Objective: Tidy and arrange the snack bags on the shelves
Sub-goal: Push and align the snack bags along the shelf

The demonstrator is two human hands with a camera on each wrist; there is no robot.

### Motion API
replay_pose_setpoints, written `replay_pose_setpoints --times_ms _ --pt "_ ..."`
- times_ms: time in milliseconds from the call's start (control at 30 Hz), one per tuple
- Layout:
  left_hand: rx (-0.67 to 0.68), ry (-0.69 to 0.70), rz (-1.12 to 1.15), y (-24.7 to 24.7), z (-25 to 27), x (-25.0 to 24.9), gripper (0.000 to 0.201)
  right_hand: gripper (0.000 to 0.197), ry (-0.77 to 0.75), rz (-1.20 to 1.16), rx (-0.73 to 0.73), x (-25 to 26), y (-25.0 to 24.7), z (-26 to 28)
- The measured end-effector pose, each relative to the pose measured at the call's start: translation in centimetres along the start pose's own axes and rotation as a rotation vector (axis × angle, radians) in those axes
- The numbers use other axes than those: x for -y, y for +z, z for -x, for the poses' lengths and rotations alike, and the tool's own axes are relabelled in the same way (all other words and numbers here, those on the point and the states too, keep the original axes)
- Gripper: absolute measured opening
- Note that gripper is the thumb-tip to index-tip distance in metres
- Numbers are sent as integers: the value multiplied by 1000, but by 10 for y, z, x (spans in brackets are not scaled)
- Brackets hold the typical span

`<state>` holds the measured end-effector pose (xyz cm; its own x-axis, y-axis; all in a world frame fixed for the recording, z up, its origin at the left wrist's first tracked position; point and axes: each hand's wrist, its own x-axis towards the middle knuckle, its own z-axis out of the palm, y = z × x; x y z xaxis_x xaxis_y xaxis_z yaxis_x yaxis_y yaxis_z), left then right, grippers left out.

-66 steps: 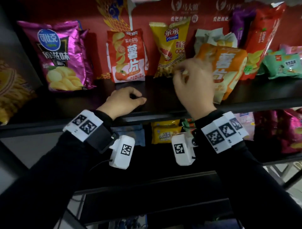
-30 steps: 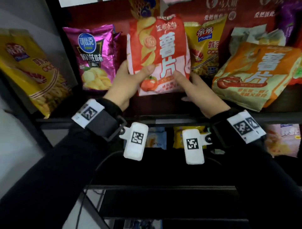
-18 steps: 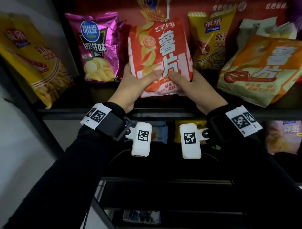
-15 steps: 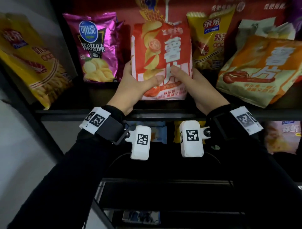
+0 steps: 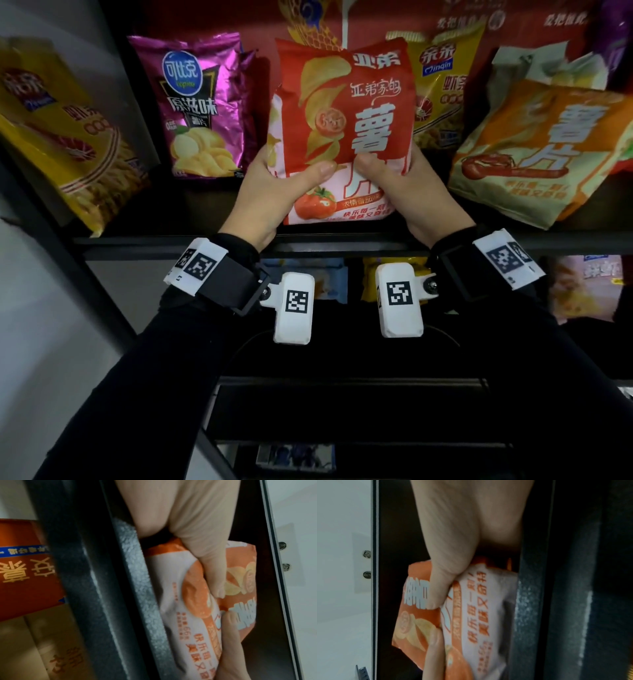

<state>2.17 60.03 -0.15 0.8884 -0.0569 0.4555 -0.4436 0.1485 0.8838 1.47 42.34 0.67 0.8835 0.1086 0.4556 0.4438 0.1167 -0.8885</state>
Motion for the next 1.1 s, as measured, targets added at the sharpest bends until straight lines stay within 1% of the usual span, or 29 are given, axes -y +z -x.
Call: replay_pose_setpoints --times_ms 67,133,200,300,367,433,500,567,633,667,733,767,833,900,967,1100 --pt "15 6 -3 3 2 -3 60 38 -40 -8 -43 1 0 2" --pt "28 10 -12 5 0 -8 54 38 -61 7 -51 2 1 4" --pt "-1 29 -10 6 -3 -14 50 38 -57 30 -30 5 2 4" --pt "-78 69 -23 10 -6 -21 58 41 -29 42 11 15 3 1" --pt "-65 71 -24 13 -8 -22 58 39 -29 -10 -29 24 4 -5" --pt "-43 49 -19 15 -11 -24 61 45 -40 -37 -93 30 5 -9" --pt "-15 13 -37 16 -16 -31 69 52 -54 -41 -138 30 5 -11" --pt "-12 11 -13 16 -21 -37 72 54 -53 13 -128 28 3 -12" --pt "-75 33 47 17 -24 -43 68 58 -19 67 -73 28 2 -13" --pt "-105 50 54 19 -24 -44 63 66 7 67 -46 30 2 -14" --pt "-113 85 33 23 -25 -44 55 80 34 16 -29 37 1 -17" --pt "-105 97 31 25 -25 -44 52 81 35 -29 -41 41 1 -19" --pt "-90 105 46 27 -27 -45 50 69 32 -102 -89 47 2 -21" --pt "-60 89 50 26 -29 -50 53 58 32 -126 -136 46 2 -21" --pt "-25 62 55 25 -31 -54 54 53 39 -119 -143 43 0 -21" --pt "-68 47 90 27 -32 -52 49 64 66 -155 -61 49 -2 -24"
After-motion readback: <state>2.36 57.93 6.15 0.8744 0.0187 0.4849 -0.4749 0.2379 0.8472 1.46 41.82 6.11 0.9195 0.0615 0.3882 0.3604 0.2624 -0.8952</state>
